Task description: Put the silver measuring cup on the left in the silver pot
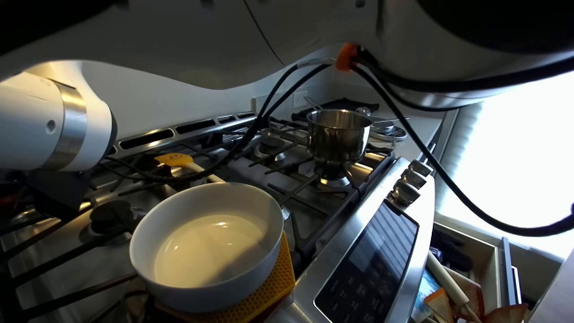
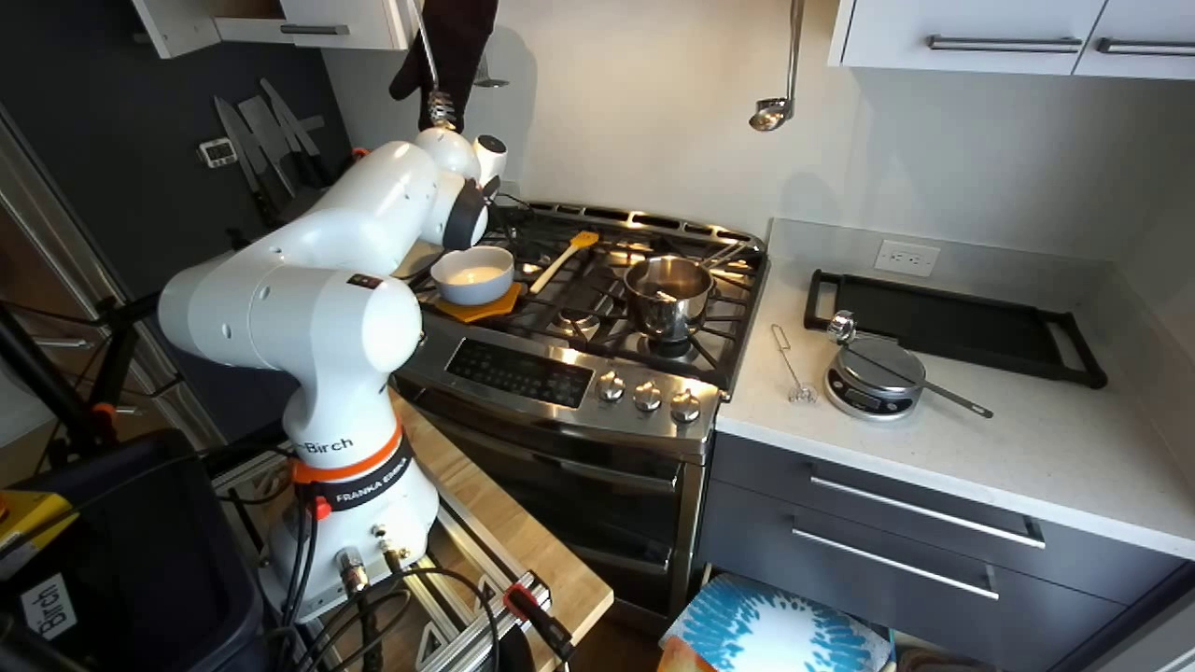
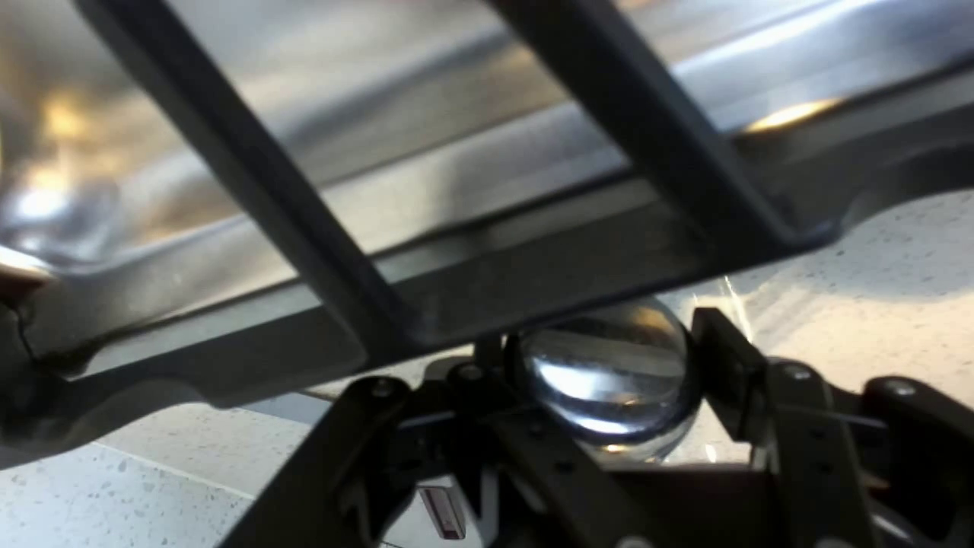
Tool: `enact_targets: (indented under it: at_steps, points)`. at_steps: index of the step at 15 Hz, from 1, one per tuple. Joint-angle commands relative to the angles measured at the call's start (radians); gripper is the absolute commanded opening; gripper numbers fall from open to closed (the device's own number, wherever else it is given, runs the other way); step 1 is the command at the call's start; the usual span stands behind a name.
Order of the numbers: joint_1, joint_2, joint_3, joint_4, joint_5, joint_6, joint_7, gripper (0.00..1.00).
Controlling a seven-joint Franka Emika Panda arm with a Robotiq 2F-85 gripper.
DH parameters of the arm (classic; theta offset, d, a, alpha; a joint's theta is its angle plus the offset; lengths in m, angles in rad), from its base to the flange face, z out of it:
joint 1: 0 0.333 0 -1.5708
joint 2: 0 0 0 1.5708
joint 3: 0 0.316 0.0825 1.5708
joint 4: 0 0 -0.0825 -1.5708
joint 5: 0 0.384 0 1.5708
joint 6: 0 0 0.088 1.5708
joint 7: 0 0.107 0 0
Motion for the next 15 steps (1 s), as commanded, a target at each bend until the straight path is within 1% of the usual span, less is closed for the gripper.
enact_targets:
  at_steps: [1,4,6,10,15]
  points:
    - [-0.016,-0.035,0.005,-0.052,0.001,-0.038,-0.009,0.38]
    - [-0.012,-0.085,-0.024,-0.096,-0.014,-0.066,0.033,0.38]
    - [-0.011,-0.113,-0.032,-0.12,-0.019,-0.093,0.041,0.38]
    - [-0.01,-0.194,-0.059,-0.193,-0.029,-0.2,0.091,0.38]
    - [-0.009,-0.318,-0.092,-0.32,-0.038,-0.303,0.178,0.38]
